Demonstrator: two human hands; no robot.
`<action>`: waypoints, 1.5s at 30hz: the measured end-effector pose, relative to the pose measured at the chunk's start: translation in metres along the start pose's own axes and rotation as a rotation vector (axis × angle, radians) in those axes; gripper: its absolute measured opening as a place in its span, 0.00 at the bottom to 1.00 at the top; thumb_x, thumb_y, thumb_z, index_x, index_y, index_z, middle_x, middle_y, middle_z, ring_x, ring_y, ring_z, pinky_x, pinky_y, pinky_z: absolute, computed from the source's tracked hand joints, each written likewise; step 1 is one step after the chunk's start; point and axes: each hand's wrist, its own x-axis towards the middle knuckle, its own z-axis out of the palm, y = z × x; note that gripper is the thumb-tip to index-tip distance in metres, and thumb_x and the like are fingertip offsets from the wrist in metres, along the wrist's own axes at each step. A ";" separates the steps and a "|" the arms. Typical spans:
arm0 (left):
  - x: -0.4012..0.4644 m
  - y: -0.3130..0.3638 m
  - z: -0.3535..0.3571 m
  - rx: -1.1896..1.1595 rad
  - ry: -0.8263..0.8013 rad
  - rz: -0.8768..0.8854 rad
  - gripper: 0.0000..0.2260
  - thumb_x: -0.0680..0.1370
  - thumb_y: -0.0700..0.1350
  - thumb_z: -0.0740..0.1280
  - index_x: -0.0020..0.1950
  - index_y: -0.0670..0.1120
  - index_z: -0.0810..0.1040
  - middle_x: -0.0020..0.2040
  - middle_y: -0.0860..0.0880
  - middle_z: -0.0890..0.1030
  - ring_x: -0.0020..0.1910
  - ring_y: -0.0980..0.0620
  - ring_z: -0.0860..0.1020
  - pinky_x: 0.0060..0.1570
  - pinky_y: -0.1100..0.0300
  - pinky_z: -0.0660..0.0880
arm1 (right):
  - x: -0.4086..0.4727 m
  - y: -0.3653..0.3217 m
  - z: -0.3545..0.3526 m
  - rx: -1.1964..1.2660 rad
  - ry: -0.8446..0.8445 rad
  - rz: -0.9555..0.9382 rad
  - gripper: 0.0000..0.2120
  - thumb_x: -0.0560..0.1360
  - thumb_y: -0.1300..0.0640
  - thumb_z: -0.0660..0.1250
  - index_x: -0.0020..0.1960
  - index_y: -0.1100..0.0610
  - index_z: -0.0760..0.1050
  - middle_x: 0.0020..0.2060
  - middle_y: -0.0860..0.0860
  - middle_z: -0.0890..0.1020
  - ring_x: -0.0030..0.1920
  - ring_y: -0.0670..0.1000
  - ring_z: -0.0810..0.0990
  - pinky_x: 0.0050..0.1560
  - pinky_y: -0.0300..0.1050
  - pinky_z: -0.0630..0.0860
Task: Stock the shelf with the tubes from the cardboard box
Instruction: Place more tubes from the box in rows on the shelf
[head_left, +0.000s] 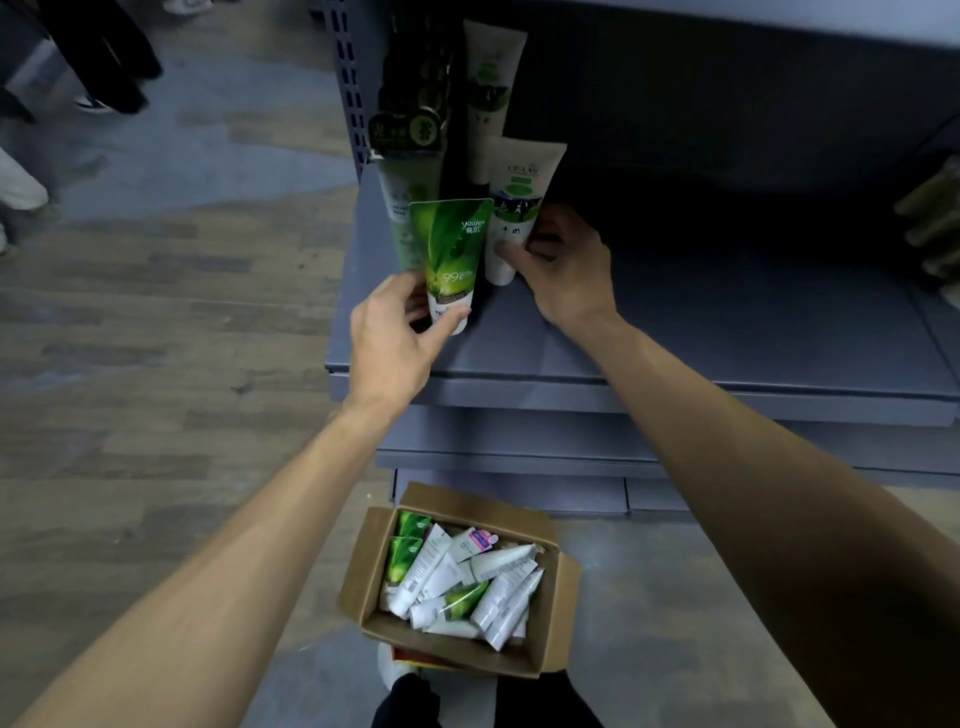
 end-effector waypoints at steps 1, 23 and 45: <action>0.001 -0.001 0.001 -0.002 0.003 0.007 0.18 0.72 0.49 0.76 0.58 0.42 0.81 0.50 0.48 0.84 0.48 0.56 0.82 0.53 0.67 0.78 | 0.005 0.001 0.002 0.000 0.007 -0.009 0.17 0.72 0.56 0.75 0.59 0.59 0.76 0.46 0.44 0.80 0.43 0.33 0.77 0.42 0.23 0.72; 0.003 -0.009 0.009 -0.046 0.058 0.019 0.16 0.72 0.48 0.76 0.57 0.43 0.81 0.49 0.51 0.83 0.48 0.60 0.82 0.53 0.67 0.78 | 0.093 -0.004 0.032 -0.143 0.062 -0.069 0.21 0.72 0.50 0.74 0.62 0.55 0.77 0.54 0.50 0.83 0.52 0.47 0.80 0.50 0.40 0.75; 0.002 -0.009 0.010 -0.053 0.075 0.044 0.15 0.72 0.48 0.76 0.56 0.43 0.81 0.48 0.52 0.83 0.48 0.60 0.81 0.52 0.69 0.77 | 0.113 0.000 0.036 -0.125 0.059 -0.057 0.21 0.71 0.49 0.75 0.62 0.53 0.78 0.55 0.49 0.83 0.56 0.49 0.81 0.52 0.41 0.76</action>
